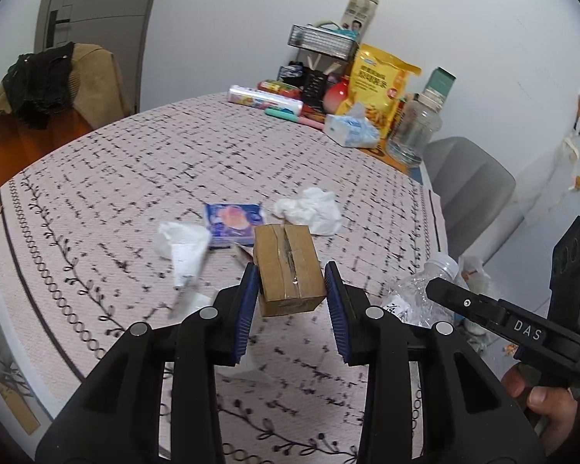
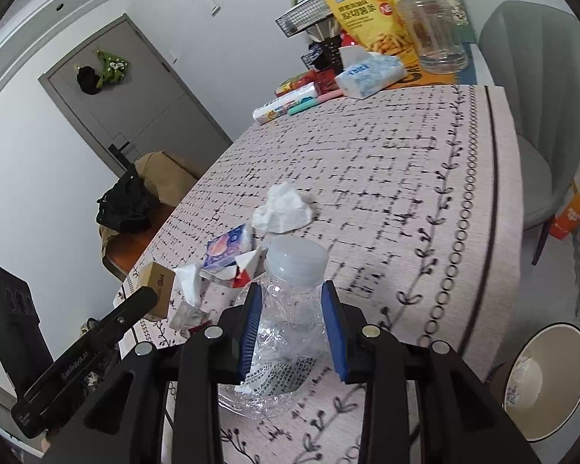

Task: Collect trash
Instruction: 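Carry box and bottle to the white bin and release both into it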

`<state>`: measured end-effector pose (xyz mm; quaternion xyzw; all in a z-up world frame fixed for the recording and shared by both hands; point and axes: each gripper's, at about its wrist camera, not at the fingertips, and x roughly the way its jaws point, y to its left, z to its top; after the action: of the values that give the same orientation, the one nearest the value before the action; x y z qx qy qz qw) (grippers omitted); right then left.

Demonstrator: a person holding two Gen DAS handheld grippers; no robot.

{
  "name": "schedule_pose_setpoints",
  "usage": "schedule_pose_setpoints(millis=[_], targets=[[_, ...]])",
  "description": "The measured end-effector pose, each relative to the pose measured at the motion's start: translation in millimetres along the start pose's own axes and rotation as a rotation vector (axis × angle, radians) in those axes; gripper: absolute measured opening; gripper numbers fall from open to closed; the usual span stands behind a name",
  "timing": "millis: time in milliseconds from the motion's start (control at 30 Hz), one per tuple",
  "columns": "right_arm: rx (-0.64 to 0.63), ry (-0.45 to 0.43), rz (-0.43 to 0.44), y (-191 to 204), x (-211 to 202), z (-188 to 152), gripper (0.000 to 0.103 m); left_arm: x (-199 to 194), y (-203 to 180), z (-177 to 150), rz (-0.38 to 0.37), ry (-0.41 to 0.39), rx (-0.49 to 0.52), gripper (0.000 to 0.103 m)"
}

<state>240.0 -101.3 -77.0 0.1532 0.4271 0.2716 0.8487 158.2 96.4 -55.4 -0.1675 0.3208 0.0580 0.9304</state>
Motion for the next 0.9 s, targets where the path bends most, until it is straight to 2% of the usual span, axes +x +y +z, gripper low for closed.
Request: schedule_pose_setpoints(millis=[367,533,700,733,767,900], targets=[[0.021,0.021,-0.024,-27.1,-6.8,-12.2,0.032,8.6,-25.7,-11.7,-0.029,0.020,0.023,0.035],[0.010,0.079,-0.084,-28.0,11.2,-20.0,0.032,9.3,-15.7,-13.8,-0.019,0.027,0.007,0.035],[0.009,0.101,-0.112,-24.8,22.9,-19.8,0.035,8.2,-0.9,-12.3,-0.005,0.026,-0.018,0.035],[0.008,0.106,-0.118,-23.9,24.9,-19.2,0.037,8.3,1.1,-12.2,-0.004,0.026,-0.021,0.035],[0.011,0.112,-0.119,-22.9,27.3,-18.5,0.045,8.7,2.7,-11.9,-0.004,0.027,-0.024,0.035],[-0.004,0.127,-0.128,-17.3,35.8,-16.8,0.053,11.0,8.2,-12.5,-0.002,0.030,-0.034,0.035]])
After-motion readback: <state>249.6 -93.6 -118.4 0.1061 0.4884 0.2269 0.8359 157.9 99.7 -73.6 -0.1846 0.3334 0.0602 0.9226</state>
